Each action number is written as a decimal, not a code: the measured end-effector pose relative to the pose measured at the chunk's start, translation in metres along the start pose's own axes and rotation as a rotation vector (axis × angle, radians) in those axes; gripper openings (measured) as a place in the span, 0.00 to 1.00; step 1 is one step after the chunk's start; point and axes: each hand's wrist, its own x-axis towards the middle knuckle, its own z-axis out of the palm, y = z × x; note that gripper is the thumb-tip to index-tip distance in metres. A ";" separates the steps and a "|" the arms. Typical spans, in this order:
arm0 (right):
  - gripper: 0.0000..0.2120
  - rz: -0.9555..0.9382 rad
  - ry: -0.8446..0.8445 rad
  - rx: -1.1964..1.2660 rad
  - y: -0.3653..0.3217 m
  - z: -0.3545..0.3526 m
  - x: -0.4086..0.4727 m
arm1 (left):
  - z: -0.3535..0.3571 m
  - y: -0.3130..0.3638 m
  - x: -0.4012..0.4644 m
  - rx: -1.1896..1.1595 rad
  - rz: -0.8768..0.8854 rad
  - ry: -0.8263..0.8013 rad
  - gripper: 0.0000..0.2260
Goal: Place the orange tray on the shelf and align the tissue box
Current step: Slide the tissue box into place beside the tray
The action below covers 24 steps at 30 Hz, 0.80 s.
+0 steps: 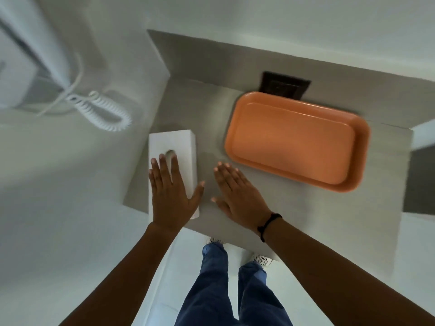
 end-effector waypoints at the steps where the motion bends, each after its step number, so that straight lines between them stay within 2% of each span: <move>1: 0.37 -0.012 -0.031 0.000 -0.004 0.007 0.009 | 0.001 -0.009 -0.005 0.024 -0.020 -0.035 0.50; 4: 0.39 0.027 -0.062 -0.010 -0.005 0.028 0.027 | 0.008 -0.022 -0.011 0.047 -0.036 -0.089 0.54; 7: 0.43 0.081 0.037 -0.063 0.003 0.044 0.033 | 0.016 -0.024 -0.012 0.073 -0.020 -0.058 0.56; 11: 0.45 0.065 0.086 -0.110 0.010 0.060 0.034 | 0.021 -0.024 -0.011 0.074 -0.010 -0.017 0.53; 24: 0.43 0.088 0.076 -0.095 0.010 0.062 0.030 | 0.019 -0.039 0.036 0.126 0.152 -0.070 0.49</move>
